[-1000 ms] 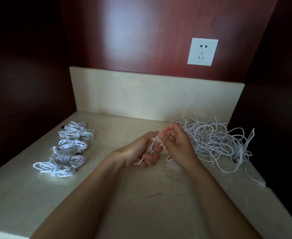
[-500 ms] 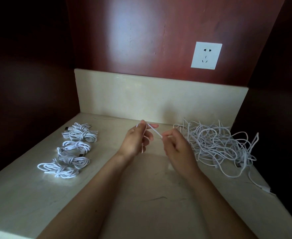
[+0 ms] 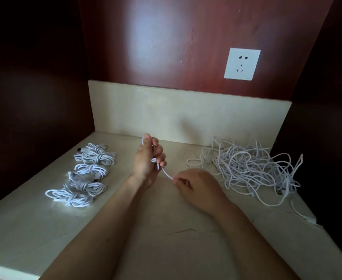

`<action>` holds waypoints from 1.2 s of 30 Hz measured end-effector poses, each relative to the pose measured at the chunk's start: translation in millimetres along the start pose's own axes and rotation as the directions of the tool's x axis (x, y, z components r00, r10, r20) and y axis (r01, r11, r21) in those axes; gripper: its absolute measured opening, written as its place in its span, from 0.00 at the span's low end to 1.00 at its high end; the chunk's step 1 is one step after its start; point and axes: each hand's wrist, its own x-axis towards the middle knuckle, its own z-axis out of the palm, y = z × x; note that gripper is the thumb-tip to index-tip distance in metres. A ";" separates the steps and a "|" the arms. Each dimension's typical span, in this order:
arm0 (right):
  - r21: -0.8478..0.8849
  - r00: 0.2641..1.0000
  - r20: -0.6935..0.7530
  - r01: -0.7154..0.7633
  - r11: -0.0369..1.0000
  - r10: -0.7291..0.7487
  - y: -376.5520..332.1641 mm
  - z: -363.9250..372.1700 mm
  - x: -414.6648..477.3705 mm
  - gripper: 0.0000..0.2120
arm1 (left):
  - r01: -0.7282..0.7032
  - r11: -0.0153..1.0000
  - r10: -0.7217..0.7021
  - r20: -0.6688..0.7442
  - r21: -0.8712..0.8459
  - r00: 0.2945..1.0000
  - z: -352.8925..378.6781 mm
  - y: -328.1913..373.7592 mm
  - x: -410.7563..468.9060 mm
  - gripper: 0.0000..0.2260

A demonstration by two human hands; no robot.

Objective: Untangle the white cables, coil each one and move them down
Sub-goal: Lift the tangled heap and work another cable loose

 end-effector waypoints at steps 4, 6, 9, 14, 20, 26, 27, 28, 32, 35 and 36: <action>-0.007 1.000 -0.024 0.005 1.000 -0.006 5.1 -7.9 0.3 0.11 | -0.011 1.000 0.011 -0.022 -0.012 1.000 -7.3 6.8 4.7 0.16; 0.016 0.997 -0.058 0.055 0.998 -0.054 -0.8 -10.9 1.8 0.10 | -0.026 0.999 0.027 -0.057 0.029 0.998 -8.1 5.4 6.6 0.17; 0.131 0.992 -0.104 0.087 0.987 -0.074 -17.9 -15.3 2.1 0.09 | -0.071 0.979 0.089 -0.089 0.189 0.992 -7.8 1.4 6.5 0.15; 0.463 0.962 -0.257 0.035 0.886 0.096 -28.7 -20.9 4.1 0.06 | -0.059 0.881 0.038 0.055 0.469 0.998 -6.5 -4.9 2.8 0.20; 0.614 0.928 -0.285 -0.014 0.789 0.238 -22.0 -24.9 4.4 0.07 | 0.067 0.769 -0.360 0.344 0.636 0.867 4.1 -6.5 -10.2 0.32; 0.576 0.854 -0.324 -0.164 0.801 0.407 0.8 -13.4 3.9 0.11 | 0.113 0.760 -0.491 0.450 0.640 0.746 8.7 -8.3 -18.9 0.28; 0.572 0.852 -0.327 -0.165 0.803 0.408 2.3 -13.2 3.7 0.11 | 0.123 0.757 -0.505 0.455 0.641 0.734 8.4 -7.8 -20.2 0.25; 0.567 0.855 -0.328 -0.162 0.807 0.402 3.5 -12.7 3.6 0.10 | 0.121 0.746 -0.516 0.454 0.654 0.727 7.3 -7.8 -20.6 0.23; 0.536 0.868 -0.349 -0.124 0.835 0.353 1.7 -12.9 5.2 0.07 | 0.035 0.693 -0.499 0.444 0.720 0.744 4.8 -8.3 -23.0 0.20; 0.478 0.869 -0.384 -0.100 0.873 0.311 -0.8 -13.2 4.2 0.05 | -0.077 0.710 -0.345 0.441 0.700 0.829 12.5 -8.8 -26.2 0.20; 0.454 0.869 -0.393 -0.102 0.885 0.302 -1.6 -13.1 3.8 0.05 | -0.141 0.713 -0.249 0.437 0.686 0.865 15.3 -9.4 -26.5 0.21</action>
